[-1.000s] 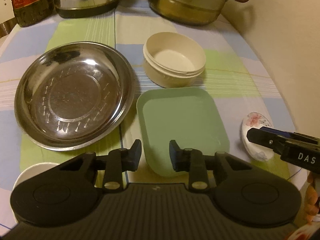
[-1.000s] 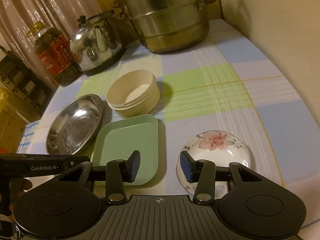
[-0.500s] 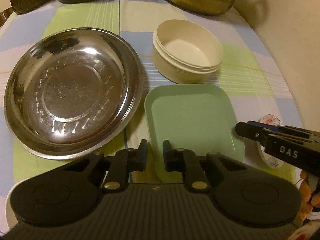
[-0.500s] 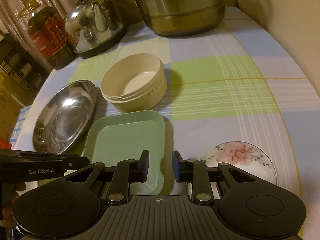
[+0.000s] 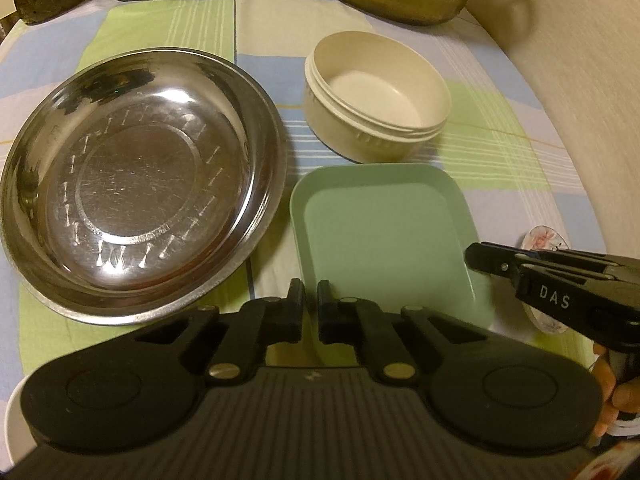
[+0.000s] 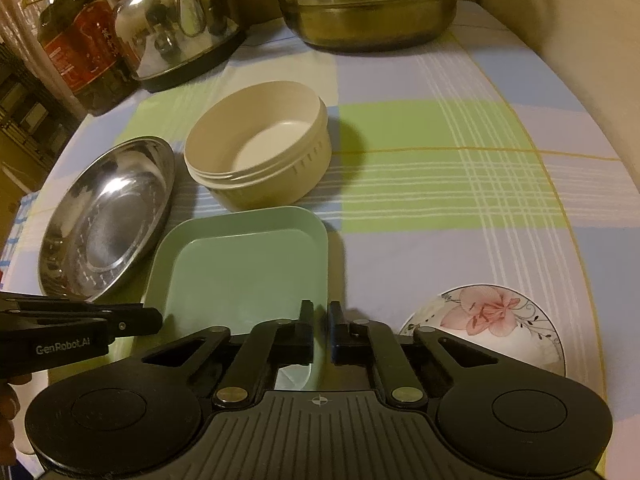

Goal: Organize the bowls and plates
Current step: 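Close the left gripper on the green plate's rim and lift, then carry the green plate onto the large steel plate and release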

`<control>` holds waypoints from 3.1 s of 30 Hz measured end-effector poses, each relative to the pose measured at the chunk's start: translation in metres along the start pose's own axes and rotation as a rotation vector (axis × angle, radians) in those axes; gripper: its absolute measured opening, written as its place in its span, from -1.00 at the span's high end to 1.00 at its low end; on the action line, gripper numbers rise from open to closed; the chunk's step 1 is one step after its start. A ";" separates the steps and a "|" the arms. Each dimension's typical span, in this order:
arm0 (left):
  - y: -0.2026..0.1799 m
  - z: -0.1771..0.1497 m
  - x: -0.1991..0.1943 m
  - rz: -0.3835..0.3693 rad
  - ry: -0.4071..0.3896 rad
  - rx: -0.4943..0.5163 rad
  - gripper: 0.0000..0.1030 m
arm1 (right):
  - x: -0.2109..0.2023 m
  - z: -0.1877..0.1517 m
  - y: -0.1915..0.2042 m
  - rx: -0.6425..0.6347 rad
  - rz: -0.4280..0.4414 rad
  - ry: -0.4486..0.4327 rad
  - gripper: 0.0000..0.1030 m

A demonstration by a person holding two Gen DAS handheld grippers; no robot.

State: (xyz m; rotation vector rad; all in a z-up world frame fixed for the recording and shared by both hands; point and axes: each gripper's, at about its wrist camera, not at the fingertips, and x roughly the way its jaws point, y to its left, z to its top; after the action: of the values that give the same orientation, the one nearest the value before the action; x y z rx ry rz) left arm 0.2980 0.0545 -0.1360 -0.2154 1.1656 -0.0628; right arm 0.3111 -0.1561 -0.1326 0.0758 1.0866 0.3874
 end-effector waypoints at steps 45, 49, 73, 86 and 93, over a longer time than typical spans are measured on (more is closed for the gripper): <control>0.120 0.012 -0.088 0.063 -0.200 -0.168 0.90 | 0.002 0.044 0.122 -0.051 0.156 -0.057 0.93; 0.135 0.015 -0.082 0.073 -0.192 -0.179 0.90 | 0.017 0.048 0.135 -0.067 0.151 -0.047 0.93; 0.171 0.031 -0.039 0.065 -0.109 -0.188 0.90 | 0.075 0.056 0.150 -0.046 0.101 0.033 0.93; 0.175 0.032 -0.034 0.040 -0.105 -0.200 0.79 | 0.081 0.059 0.151 -0.028 0.102 0.023 0.92; 0.167 0.035 -0.043 0.052 -0.135 -0.164 0.74 | 0.064 0.061 0.151 -0.025 0.124 -0.044 0.86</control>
State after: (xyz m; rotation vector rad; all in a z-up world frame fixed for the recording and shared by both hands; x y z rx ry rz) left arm 0.3026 0.2294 -0.1180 -0.3295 1.0416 0.0928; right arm 0.3495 0.0142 -0.1202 0.1291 1.0362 0.5086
